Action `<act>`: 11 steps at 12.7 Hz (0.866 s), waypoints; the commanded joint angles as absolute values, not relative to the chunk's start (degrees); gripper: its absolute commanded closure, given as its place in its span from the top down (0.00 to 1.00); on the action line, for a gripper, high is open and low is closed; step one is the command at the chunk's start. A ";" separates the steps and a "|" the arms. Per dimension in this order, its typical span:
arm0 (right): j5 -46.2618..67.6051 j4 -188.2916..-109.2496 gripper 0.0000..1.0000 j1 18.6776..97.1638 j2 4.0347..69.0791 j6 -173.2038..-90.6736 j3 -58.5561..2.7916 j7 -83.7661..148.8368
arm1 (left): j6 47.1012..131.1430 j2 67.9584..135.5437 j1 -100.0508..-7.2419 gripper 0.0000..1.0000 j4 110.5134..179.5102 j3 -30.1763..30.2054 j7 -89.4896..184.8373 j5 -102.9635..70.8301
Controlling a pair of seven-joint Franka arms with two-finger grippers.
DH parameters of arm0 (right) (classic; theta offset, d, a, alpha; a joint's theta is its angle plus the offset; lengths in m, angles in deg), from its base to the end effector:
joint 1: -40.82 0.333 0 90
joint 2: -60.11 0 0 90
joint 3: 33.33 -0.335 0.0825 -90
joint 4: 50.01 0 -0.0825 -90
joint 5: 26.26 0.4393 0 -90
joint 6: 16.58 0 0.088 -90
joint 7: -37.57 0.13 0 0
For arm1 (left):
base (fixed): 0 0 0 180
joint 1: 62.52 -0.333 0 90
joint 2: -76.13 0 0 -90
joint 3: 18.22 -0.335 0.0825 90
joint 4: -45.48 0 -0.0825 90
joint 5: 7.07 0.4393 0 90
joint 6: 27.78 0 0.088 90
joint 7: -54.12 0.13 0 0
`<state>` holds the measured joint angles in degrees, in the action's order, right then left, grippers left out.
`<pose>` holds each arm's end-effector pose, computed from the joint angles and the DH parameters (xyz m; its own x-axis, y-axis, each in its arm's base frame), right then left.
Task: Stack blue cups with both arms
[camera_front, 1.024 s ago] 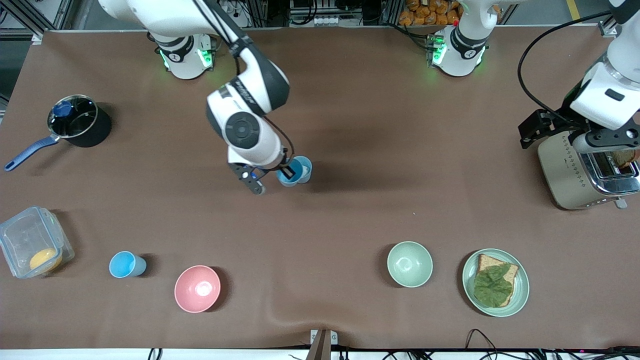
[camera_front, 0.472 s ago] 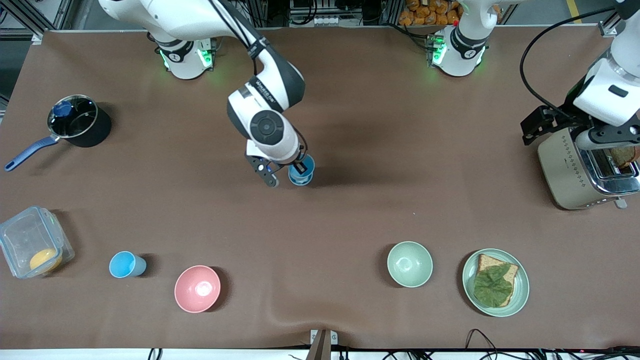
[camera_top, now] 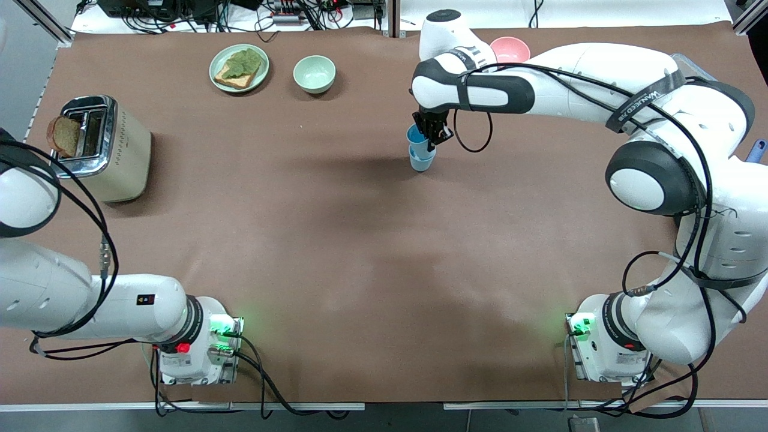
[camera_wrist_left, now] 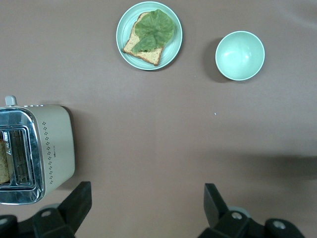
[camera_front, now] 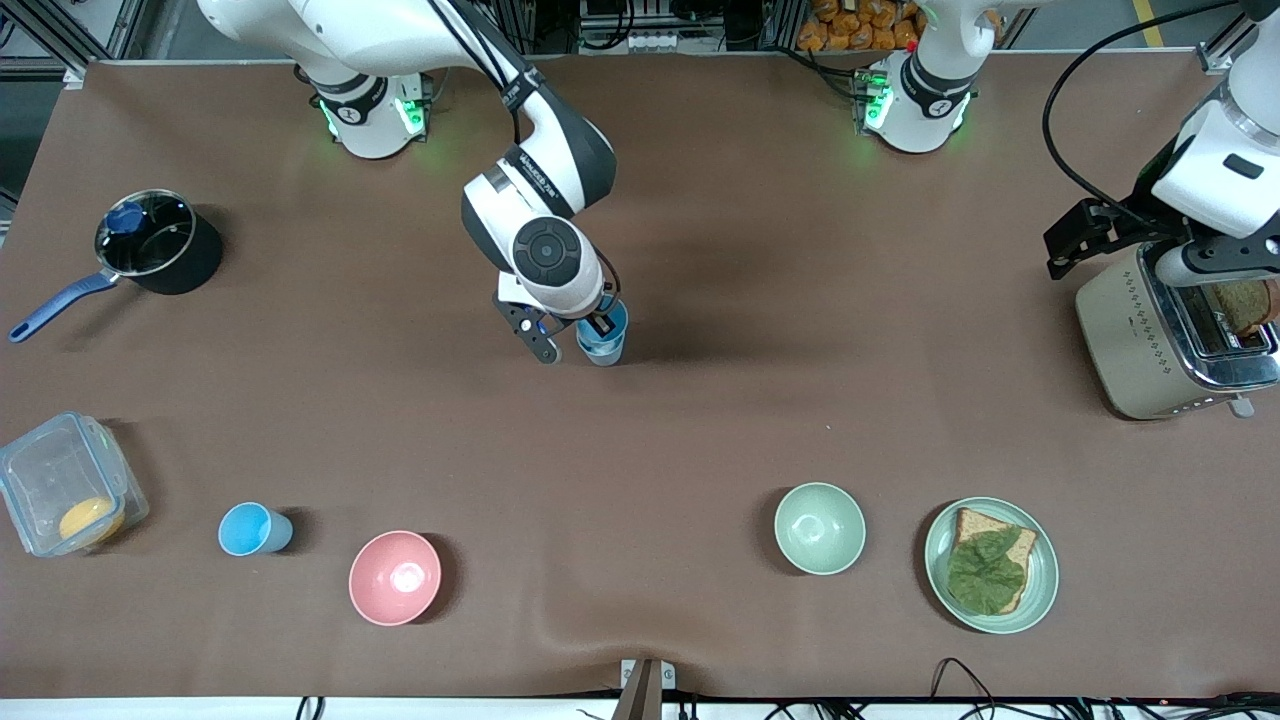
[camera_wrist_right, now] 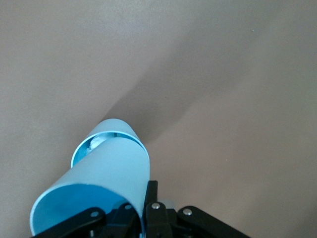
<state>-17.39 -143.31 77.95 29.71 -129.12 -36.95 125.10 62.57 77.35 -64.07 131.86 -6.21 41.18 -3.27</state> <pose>0.5347 0.4731 0.2625 0.6034 -0.7795 -0.1683 -0.7558 -0.6263 0.1912 0.6106 -0.1026 0.6419 0.9972 0.0430 0.0610 0.0461 -0.9977 -0.0494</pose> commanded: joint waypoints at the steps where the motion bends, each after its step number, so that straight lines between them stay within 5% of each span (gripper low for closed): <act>1: -16.86 -143.53 0.00 78.26 29.96 -129.69 -36.67 126.07 | 61.87 76.57 -64.63 1.00 132.22 -5.83 42.61 -4.44; 2: -17.12 -142.83 0.45 78.18 29.88 -129.52 -36.67 125.99 | 61.87 76.66 -64.63 1.00 132.22 -5.74 42.61 -4.44; 3: -17.64 -141.78 0.99 78.09 29.87 -129.17 -36.41 126.07 | 61.87 76.66 -64.46 1.00 132.22 -5.74 42.44 -4.44; 11: -23.01 -138.16 1.00 59.66 39.35 -113.80 -36.14 93.01 | 61.87 76.48 -64.81 1.00 131.87 -5.48 42.79 -4.18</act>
